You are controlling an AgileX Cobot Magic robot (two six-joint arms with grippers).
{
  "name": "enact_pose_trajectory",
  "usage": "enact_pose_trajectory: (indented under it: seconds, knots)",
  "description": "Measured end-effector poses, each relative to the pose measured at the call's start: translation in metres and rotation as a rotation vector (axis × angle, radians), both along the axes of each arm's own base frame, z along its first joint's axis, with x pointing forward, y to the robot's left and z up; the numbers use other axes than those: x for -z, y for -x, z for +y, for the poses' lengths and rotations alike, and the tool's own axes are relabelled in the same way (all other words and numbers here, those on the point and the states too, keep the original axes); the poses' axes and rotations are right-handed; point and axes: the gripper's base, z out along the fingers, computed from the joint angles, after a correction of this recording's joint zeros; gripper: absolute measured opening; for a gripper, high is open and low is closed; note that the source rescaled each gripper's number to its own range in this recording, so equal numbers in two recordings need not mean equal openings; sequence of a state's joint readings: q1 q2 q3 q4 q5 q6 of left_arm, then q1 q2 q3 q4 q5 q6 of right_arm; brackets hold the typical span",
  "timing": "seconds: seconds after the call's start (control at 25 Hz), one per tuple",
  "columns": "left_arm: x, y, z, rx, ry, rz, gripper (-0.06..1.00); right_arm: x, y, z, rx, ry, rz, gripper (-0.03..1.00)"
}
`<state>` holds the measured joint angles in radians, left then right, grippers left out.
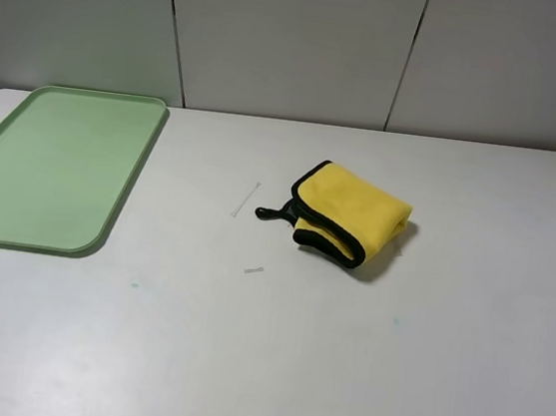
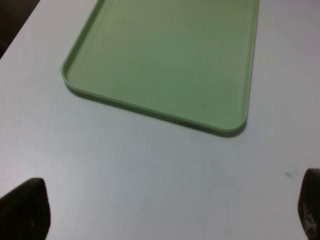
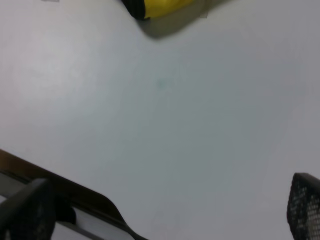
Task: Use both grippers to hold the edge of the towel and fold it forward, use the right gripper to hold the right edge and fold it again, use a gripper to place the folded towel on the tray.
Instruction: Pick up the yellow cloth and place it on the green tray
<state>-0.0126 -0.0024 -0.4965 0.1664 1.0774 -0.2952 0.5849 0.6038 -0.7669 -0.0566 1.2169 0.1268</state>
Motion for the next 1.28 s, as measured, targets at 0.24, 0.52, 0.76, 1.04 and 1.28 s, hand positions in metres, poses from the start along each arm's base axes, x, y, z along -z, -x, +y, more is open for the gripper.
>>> enact_pose_trajectory:
  seconds: [0.24, 0.52, 0.76, 1.04, 1.28]
  knots:
    - [0.0, 0.0, 0.0, 0.0, 0.0, 0.0, 1.0, 0.022, 0.038, -0.024, 0.003, -0.081, -0.097, 1.0]
    - [0.0, 0.0, 0.0, 0.0, 0.0, 0.0, 1.0, 0.043, 0.061, -0.041, 0.138, -0.113, -0.216, 1.0]
    - [0.0, 0.0, 0.0, 0.0, 0.0, 0.0, 1.0, 0.041, 0.077, -0.048, 0.282, -0.154, -0.466, 1.0]
    - [0.0, 0.0, 0.0, 0.0, 0.0, 0.0, 1.0, 0.046, 0.072, -0.045, 0.393, -0.128, -0.5, 1.0]
    - [0.0, 0.0, 0.0, 0.0, 0.0, 0.0, 1.0, 0.047, 0.071, -0.045, 0.431, -0.122, -0.51, 1.0]
